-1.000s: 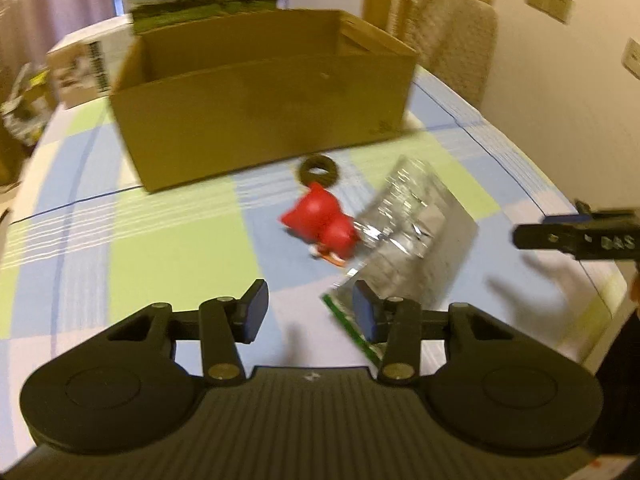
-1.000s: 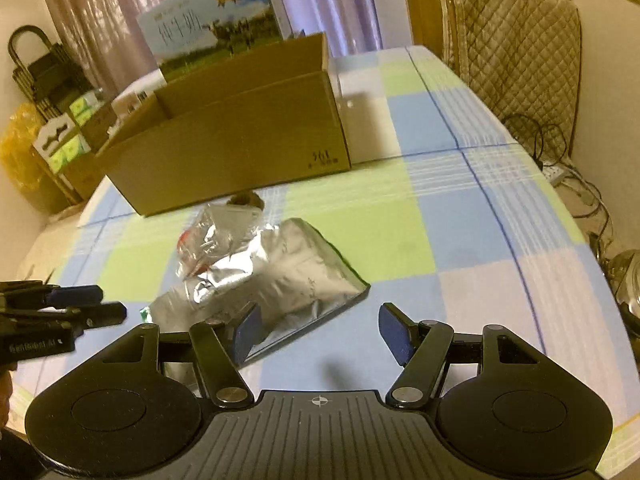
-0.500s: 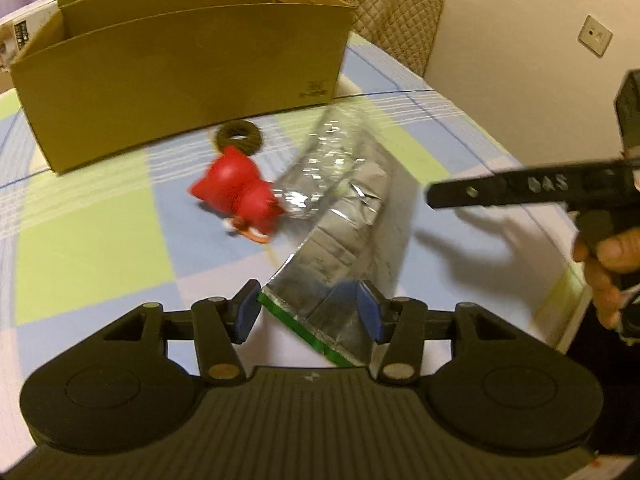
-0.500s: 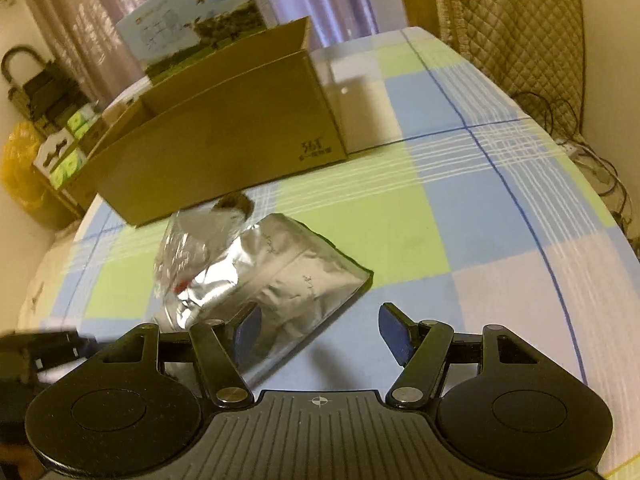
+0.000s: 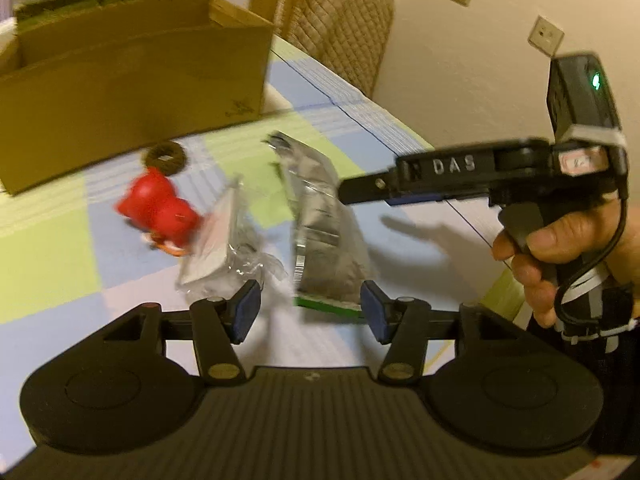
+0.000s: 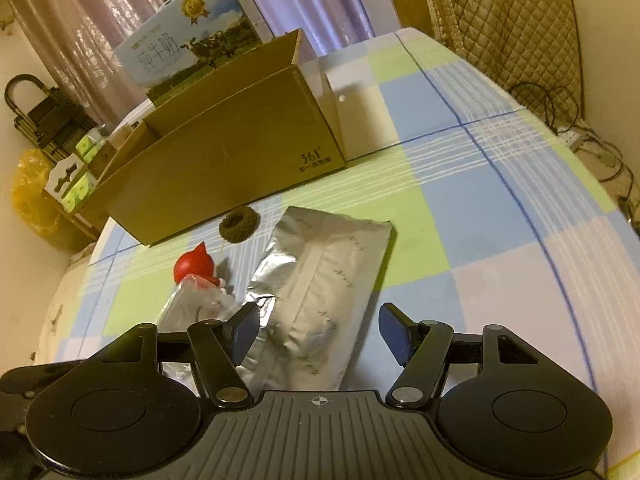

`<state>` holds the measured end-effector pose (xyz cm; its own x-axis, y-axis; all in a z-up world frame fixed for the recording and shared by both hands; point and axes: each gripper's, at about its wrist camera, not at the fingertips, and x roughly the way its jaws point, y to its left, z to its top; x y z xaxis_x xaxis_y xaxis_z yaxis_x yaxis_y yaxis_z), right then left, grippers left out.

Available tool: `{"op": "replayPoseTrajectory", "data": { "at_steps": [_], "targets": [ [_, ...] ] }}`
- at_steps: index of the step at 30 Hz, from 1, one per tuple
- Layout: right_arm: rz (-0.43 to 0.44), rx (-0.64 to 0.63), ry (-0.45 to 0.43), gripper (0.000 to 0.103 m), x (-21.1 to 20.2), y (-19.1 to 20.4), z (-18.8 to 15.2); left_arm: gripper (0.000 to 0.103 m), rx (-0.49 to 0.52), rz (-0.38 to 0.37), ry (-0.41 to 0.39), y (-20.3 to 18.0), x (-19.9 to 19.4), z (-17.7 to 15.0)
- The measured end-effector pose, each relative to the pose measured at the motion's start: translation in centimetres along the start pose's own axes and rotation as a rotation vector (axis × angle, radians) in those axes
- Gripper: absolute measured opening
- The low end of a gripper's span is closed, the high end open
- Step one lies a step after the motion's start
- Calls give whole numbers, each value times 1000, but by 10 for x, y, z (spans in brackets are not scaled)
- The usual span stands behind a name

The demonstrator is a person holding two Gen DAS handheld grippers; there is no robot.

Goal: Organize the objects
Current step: 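Grasp the silver foil bag with the right tool while the left tool approaches the clear packaging, then grasp the clear plastic packaging with the left tool while the right tool holds the foil bag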

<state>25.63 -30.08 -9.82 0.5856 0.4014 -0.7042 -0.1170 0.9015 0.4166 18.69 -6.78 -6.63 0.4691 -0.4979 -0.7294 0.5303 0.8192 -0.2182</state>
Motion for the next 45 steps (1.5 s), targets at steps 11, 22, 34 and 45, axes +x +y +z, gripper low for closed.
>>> {"op": "replayPoseTrajectory", "data": {
  "at_steps": [11,22,34,45],
  "targets": [
    [-58,1,45,81,28,24,-2,59,-121,121,-76,54,-24,0],
    [-96,-32,134,73,48,12,5,59,-138,166,-99,74,-21,2],
    [-139,-152,166,47,49,13,12,61,56,156,-44,55,6,14],
    [-110,-166,167,50,50,7,13,55,138,118,0,50,32,26]
  ]
}}
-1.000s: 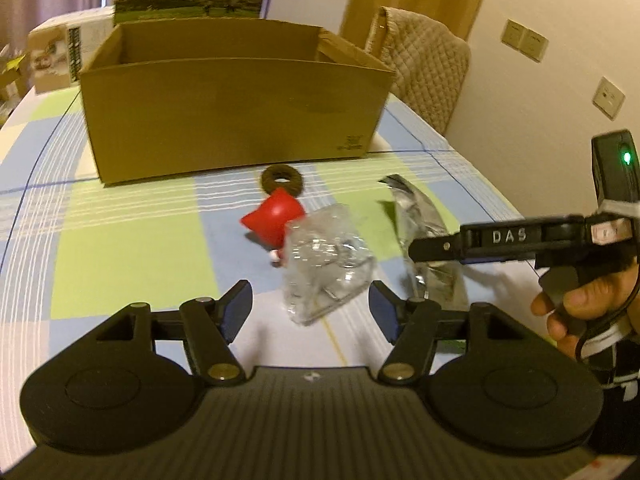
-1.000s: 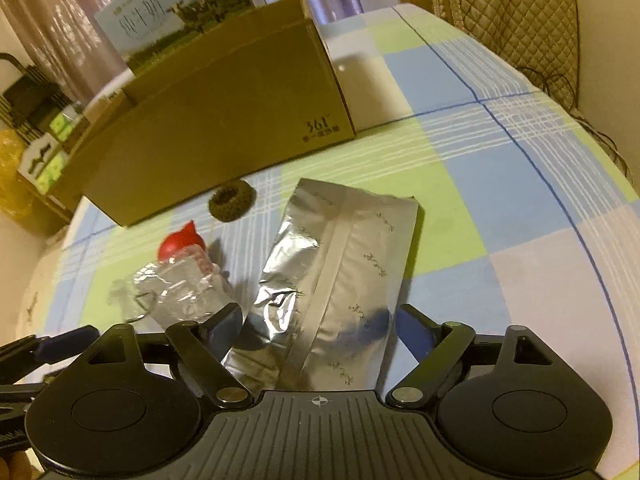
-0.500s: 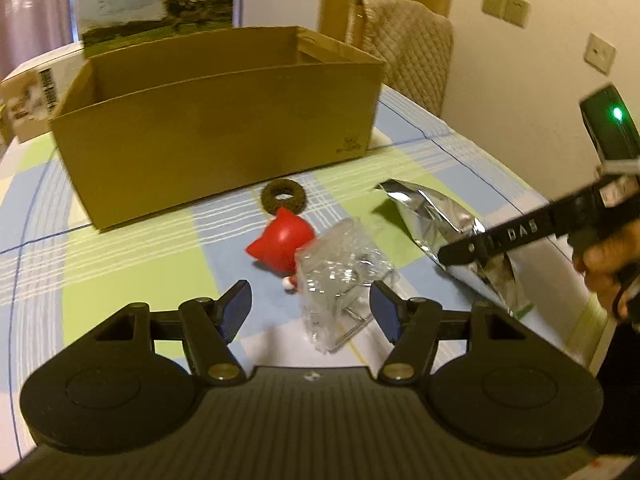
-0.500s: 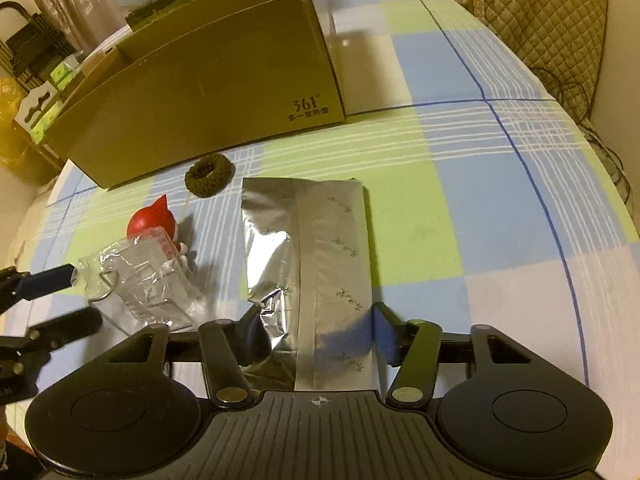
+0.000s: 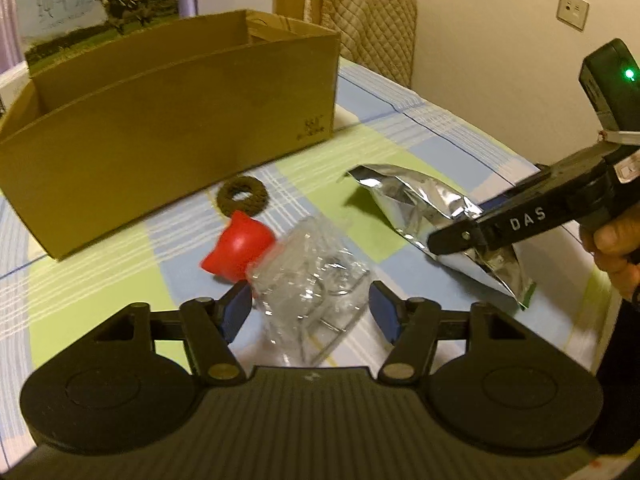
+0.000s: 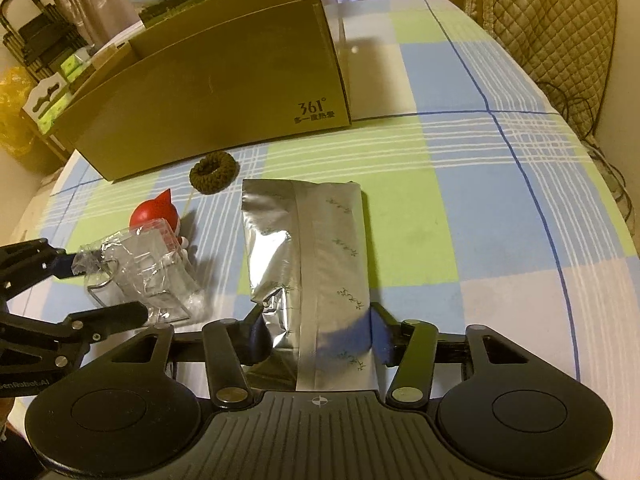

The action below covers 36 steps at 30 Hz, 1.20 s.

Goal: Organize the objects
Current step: 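Grasp the clear plastic packaging with the left tool while the right tool holds the foil bag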

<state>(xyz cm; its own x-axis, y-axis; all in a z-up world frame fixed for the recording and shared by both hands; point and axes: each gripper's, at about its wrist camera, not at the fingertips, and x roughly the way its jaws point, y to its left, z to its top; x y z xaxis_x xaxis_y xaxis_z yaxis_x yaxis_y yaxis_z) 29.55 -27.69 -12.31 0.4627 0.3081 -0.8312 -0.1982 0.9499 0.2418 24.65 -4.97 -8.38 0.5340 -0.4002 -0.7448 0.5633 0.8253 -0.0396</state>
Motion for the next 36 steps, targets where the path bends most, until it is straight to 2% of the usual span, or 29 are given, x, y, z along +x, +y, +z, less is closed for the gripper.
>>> {"op": "replayPoseTrajectory", "data": {
  "at_steps": [2,12,25,27,33,36],
  "targets": [
    [0,-3,-1,50,0,0,0,54,28,0,9,-5,0,0],
    [-8,-28,-4,55,4,2,2,28,79,0,31,-11,-1,-4],
    [-38,-70,2,57,11,10,6,26,-59,-15,10,-5,-8,-5],
    [-57,-99,6,53,12,14,5,25,-93,-20,12,-4,-9,-5],
    [-104,-172,10,41,12,21,1,26,-58,-3,27,-8,-5,-4],
    [-111,-183,2,39,11,23,0,25,-65,0,29,-5,-3,-4]
  ]
}}
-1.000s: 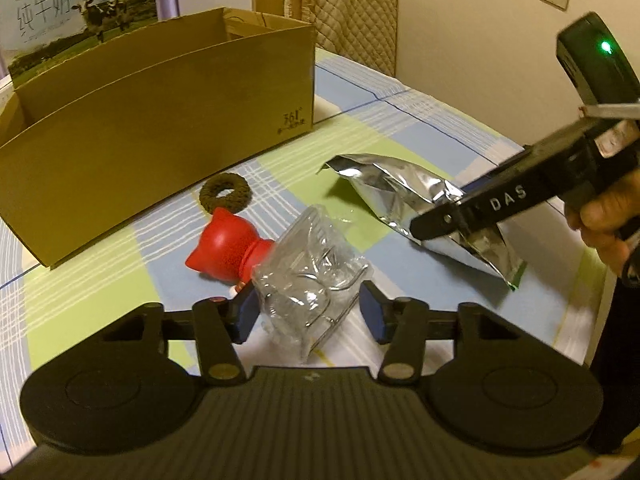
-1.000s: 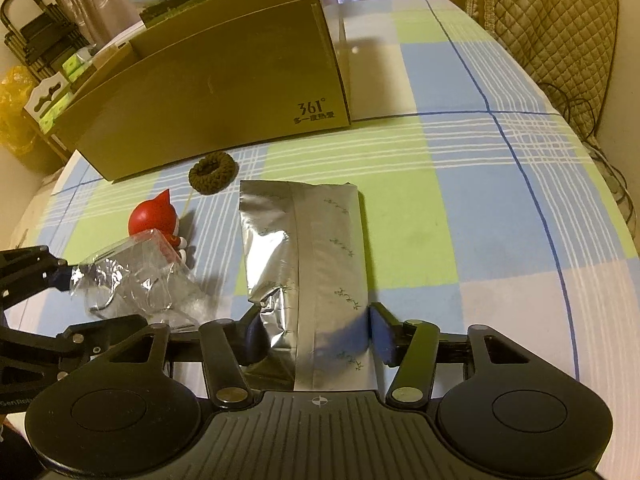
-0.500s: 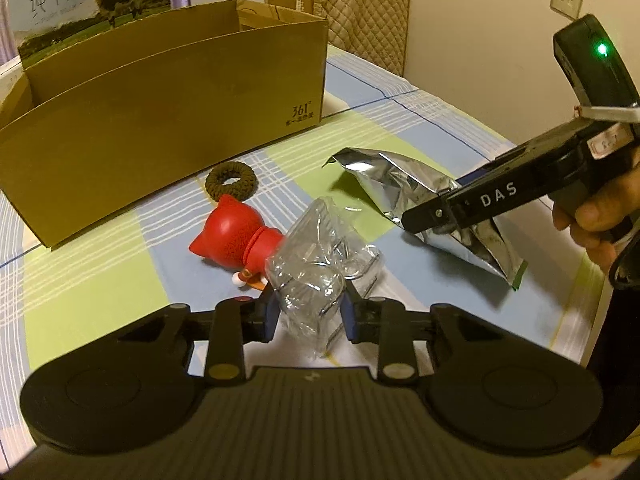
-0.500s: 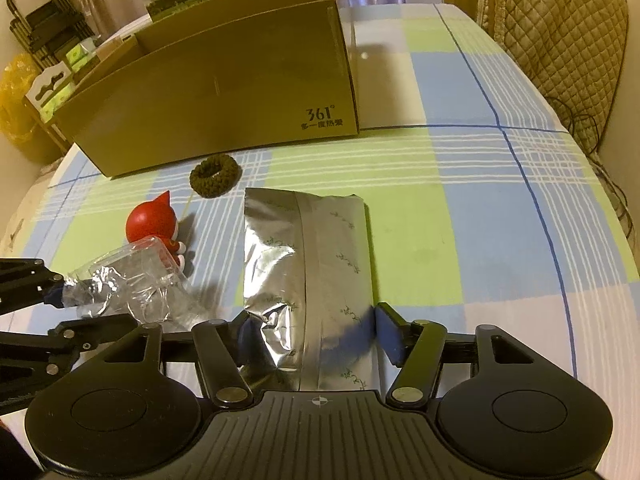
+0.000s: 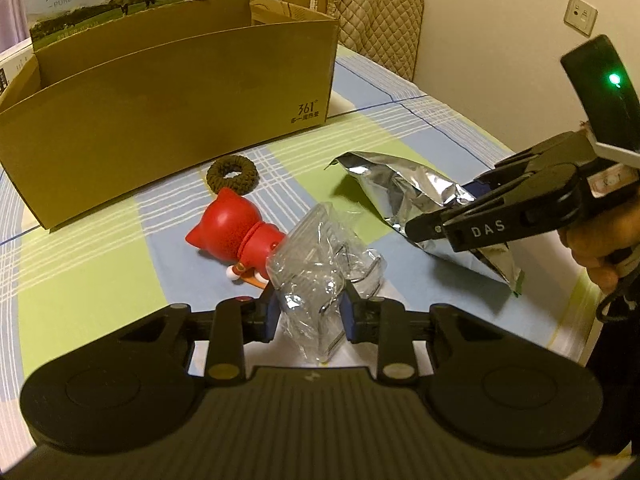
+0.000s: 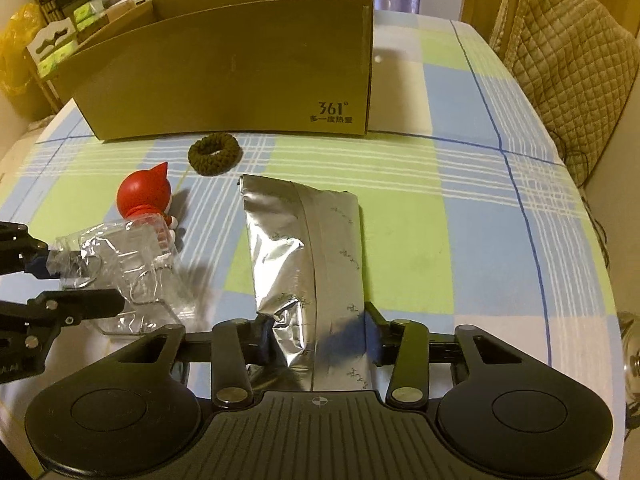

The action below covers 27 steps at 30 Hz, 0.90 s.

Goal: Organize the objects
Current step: 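Grasp the clear plastic packaging with the left tool while the right tool holds the foil bag, then carry the clear packaging and the foil bag over the cardboard box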

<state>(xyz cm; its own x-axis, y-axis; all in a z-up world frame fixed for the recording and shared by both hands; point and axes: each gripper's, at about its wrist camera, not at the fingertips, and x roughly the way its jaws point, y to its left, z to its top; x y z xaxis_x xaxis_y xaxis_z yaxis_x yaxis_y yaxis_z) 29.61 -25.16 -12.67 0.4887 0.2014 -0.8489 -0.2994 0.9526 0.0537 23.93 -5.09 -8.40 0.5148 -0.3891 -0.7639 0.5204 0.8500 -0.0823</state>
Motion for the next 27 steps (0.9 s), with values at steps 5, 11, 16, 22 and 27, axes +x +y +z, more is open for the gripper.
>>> {"op": "replayPoseTrajectory", "data": {
  "at_steps": [5,11,16,22,27],
  "targets": [
    [7,3,-22,36,-5,1,0,20,-40,-4,19,3,2,1],
    [10,44,-53,35,-14,-4,-1,18,-120,-8,4,5,-3,-1],
    [51,121,-74,35,-23,-12,-2,18,-163,-5,-2,2,-4,-3],
    [76,157,-89,35,-35,-7,-1,18,-224,31,-11,4,-16,5],
    [83,165,-120,35,-57,1,3,18,-298,73,-37,6,-37,10]
  ]
}}
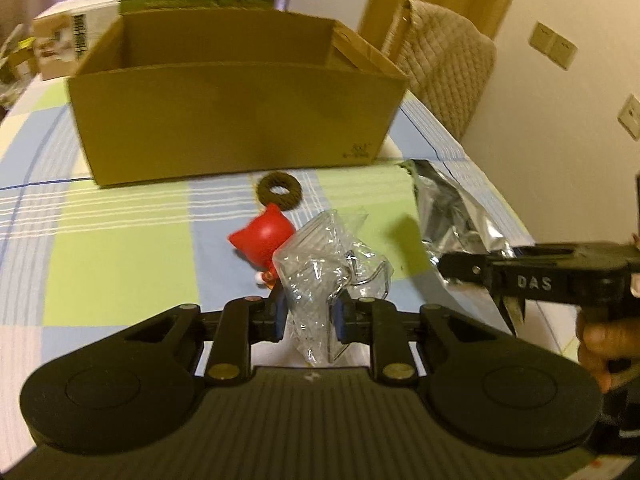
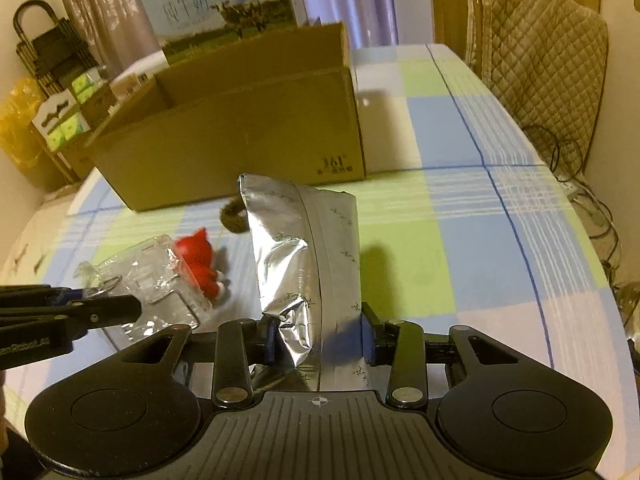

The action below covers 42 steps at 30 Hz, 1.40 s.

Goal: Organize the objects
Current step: 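Carry the clear packaging and the foil bag over the cardboard box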

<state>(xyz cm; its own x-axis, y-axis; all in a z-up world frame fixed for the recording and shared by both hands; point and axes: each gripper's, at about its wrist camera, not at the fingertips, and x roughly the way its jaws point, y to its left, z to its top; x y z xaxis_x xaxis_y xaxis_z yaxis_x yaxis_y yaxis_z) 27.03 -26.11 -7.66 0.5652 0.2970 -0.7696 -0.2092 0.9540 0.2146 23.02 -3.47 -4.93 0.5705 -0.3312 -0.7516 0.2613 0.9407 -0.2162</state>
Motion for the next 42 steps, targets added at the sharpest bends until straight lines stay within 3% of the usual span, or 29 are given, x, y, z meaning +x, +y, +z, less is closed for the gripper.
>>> {"op": "replayPoseTrajectory", "data": {
  "at_steps": [15,28,42],
  "targets": [
    [29,-3,-42,35,-52,42,7,18,-198,66,-108,0,-73,1],
    [48,-48,-51,35,-54,67,12,18,-215,111,-134,6,-96,5],
    [65,-44,-50,35,-50,69,18,18,-234,119,-157,11,-101,12]
  ]
}}
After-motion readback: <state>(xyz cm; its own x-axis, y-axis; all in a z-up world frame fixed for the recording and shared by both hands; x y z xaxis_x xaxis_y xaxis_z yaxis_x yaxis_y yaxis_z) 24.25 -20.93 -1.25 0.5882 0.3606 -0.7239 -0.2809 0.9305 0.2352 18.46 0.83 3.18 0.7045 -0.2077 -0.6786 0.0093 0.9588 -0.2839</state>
